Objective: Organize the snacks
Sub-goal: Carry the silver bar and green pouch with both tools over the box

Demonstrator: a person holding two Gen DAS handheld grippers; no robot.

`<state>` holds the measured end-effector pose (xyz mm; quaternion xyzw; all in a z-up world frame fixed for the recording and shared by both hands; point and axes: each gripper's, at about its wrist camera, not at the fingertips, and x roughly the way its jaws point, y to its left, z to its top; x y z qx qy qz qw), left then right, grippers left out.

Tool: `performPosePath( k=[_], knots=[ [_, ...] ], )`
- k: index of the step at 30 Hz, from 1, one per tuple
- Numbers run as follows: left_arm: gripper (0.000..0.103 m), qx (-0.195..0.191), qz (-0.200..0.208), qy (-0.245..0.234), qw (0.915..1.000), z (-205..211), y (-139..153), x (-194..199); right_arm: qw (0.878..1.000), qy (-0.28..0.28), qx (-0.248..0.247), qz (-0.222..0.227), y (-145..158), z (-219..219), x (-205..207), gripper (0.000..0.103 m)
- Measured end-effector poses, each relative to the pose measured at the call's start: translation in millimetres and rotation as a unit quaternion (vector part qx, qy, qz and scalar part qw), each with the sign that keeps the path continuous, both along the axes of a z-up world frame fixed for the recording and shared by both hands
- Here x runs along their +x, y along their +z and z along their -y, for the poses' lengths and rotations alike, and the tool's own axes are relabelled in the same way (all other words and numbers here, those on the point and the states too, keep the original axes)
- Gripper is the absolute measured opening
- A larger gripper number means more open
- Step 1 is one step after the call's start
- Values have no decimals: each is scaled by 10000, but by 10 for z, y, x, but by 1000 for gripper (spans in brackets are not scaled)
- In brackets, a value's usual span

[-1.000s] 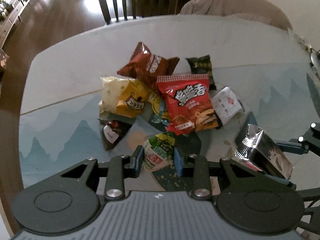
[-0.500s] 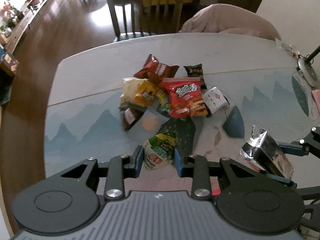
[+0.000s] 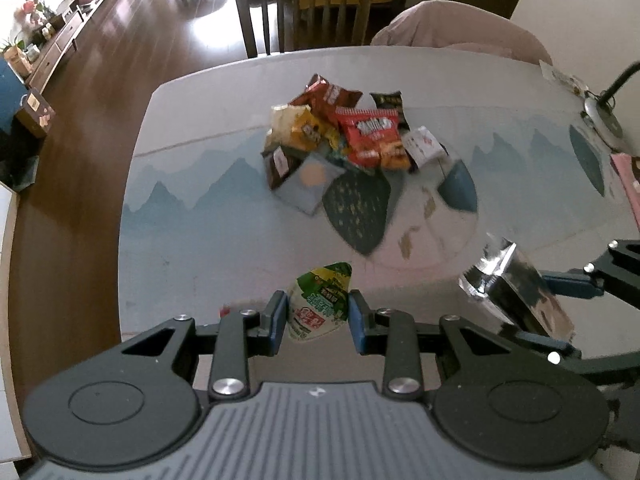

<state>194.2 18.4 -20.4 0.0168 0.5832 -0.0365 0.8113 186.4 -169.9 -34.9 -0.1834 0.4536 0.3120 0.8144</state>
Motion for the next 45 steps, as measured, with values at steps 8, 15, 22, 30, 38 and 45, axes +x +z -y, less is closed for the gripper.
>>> performPosePath(
  k=[8,15,22,30,38,45],
  knots=[
    [32,-45,-193,65,9998,-55,-125,-464,9991,-226,160,-336,-138,-97,-346,42],
    [32,-8,-414,165,9990,-140,-332,-749,9976,-302,211,-581,-299,-188,-565,42],
    [32,-45,-585,162,9981,-161,-528,-917,9966,-356,55,-747,-517,-286,-715,42],
    [32,64,-749,158,9970,-126,-848,-998,9938,-495,-151,-980,-846,-341,-763,42],
    [32,154,-885,96,9959,-56,-1120,-1033,9913,-686,-295,-1082,-1095,-358,-768,42],
    [32,177,-1024,49,9946,1,-1318,-1058,9895,-797,-473,-1111,-1311,-386,-749,42]
  ],
)
